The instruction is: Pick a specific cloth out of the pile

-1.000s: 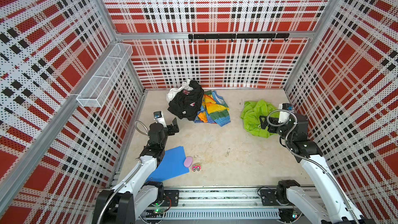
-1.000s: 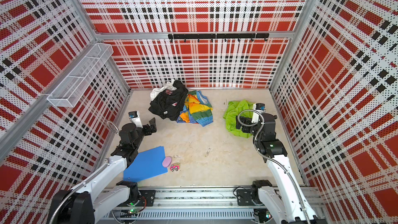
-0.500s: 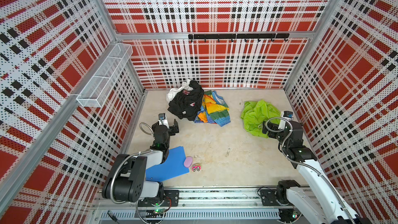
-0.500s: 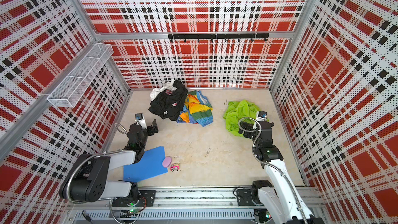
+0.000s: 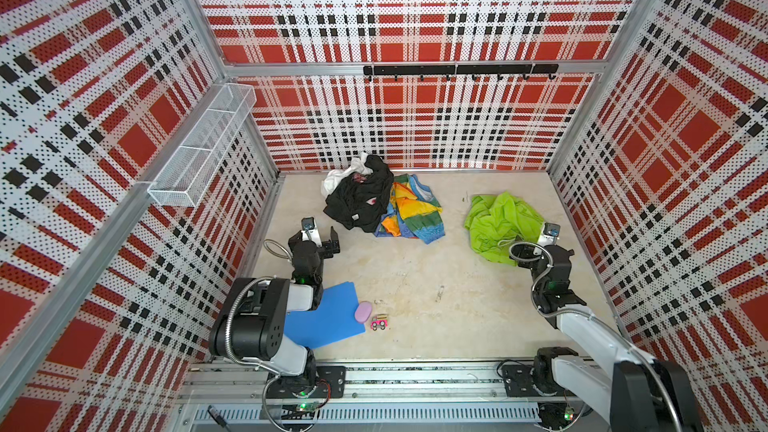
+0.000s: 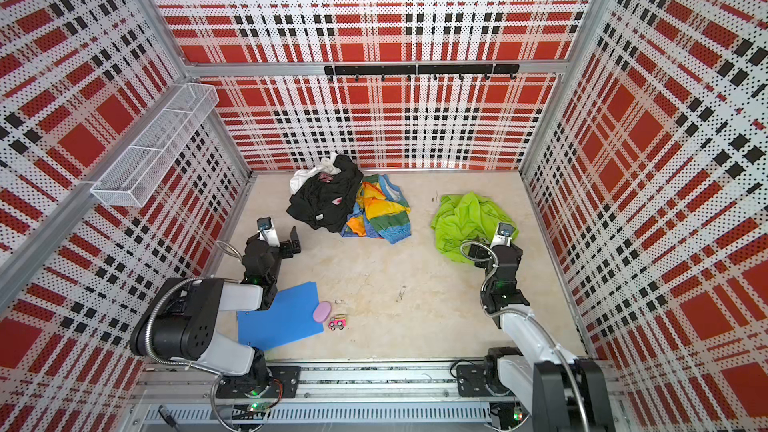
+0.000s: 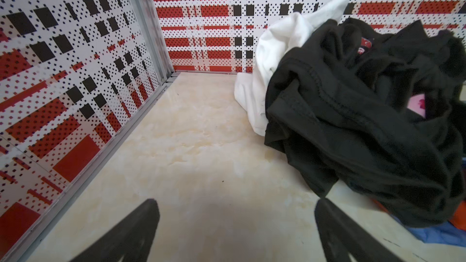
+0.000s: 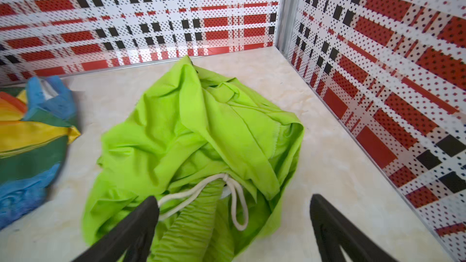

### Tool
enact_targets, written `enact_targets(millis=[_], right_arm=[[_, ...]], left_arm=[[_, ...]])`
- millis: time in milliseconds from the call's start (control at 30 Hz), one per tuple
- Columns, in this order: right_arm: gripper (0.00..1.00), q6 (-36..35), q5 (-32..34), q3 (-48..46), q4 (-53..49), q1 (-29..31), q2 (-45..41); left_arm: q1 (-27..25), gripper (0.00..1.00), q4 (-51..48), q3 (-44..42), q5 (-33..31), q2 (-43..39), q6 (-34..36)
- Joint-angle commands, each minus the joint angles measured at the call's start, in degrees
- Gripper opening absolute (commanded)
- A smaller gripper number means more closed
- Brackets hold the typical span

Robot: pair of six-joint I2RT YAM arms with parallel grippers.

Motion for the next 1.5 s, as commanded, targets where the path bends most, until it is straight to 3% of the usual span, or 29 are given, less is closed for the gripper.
enact_targets(millis=[0,100,200,433,933,1100,1233,1300,1367,1467], right_arm=[[1.00,-3.91,0.62,-1.70,19.60,-1.53,6.09],[1.00,-4.69,-0.17,-3.37,31.06,-2.35,13.46],[1.00,-3.08,-2.08,-0.70,28.89,-3.19,16.69],[1.00,-3.22,-7.10,-4.68,48.81,-3.19,27.53],[1.00,-4.27,-6.47,-3.20,45.53,-2.22,27.09],[1.00,-4.48,-7.58,-3.44,45.75,-2.22,26.94],[1.00,-5.95,-11.56,-6.76,52.30,-2.22,27.06],[1.00,-6.54,-12.98,-8.53,55.98,-2.22,27.28],[1.00,-6.64,-13.23,-8.12,55.25,-2.22,27.30],[1.00,-6.99,-14.20,-5.94,50.87,-2.22,27.13]], left_arm=[[0.68,0.99,3.65,0.04,2.70,0.56,-0.76],[1.16,0.99,6.05,-0.96,4.43,1.26,-0.76],[1.31,0.99,9.57,-2.29,4.65,2.40,-0.62],[1.17,0.99,9.77,-2.30,4.76,2.37,-0.49],[0.56,0.99,10.33,-2.65,5.66,2.37,0.63],[1.31,0.99,14.53,-5.11,12.36,2.20,1.88],[1.00,0.99,15.72,-5.72,11.51,2.28,2.10],[-0.17,0.99,16.17,-5.77,7.83,2.36,2.36],[-2.12,0.99,16.08,-5.30,0.81,2.83,2.56],[-1.91,0.99,15.31,-4.77,0.77,2.83,2.48]])
